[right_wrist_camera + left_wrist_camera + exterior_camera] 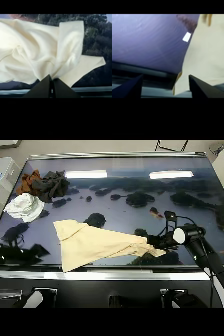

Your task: Fold the clothes and pants, and hang the long-sleeved shirts on hangers.

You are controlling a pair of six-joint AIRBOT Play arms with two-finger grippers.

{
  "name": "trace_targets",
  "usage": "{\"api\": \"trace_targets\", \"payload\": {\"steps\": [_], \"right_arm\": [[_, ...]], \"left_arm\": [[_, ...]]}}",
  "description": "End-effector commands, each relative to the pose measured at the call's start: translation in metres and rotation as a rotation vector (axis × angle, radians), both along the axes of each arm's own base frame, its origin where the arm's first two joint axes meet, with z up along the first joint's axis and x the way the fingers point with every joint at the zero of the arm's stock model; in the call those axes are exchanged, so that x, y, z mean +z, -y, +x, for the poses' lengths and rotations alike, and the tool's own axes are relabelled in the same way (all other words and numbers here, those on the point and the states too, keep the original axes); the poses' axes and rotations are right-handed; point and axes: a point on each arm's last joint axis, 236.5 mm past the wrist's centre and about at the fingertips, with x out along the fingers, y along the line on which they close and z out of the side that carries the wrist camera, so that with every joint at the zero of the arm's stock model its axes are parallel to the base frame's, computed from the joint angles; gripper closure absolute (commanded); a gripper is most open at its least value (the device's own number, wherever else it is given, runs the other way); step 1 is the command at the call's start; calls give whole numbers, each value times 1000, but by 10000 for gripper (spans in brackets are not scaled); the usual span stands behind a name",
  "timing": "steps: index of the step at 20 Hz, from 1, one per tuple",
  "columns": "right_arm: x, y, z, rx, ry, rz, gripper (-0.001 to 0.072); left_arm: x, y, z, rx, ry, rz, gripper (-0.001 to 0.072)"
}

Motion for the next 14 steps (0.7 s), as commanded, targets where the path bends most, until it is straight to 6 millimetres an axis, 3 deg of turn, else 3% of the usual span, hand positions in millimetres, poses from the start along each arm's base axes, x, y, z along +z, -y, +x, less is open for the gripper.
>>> {"api": "trace_targets", "payload": {"steps": [1, 5, 10, 11, 12, 13, 14], "right_arm": [[0, -1, 0, 0, -1, 4, 675], [0, -3, -1, -2, -7, 13, 675], [1, -10, -4, -10, -17, 47, 675], [1, -11, -4, -10, -20, 52, 675], [1, -11, -4, -10, -20, 52, 675], [1, -12, -3, -11, -17, 52, 675], [3, -12, 0, -12, -1, 56, 674]], "left_arm": [[-21, 59, -32, 44, -40, -252, 233], [-26, 88, -13, 39, 25, -289, 260], [-44, 106, -20, -34, -34, -258, 265], [-44, 111, -19, -36, -40, -269, 346], [-42, 116, -17, -35, -33, -285, 553], [-35, 121, -10, -55, 10, -307, 685], [-22, 126, 2, -81, 79, -334, 687]]}}
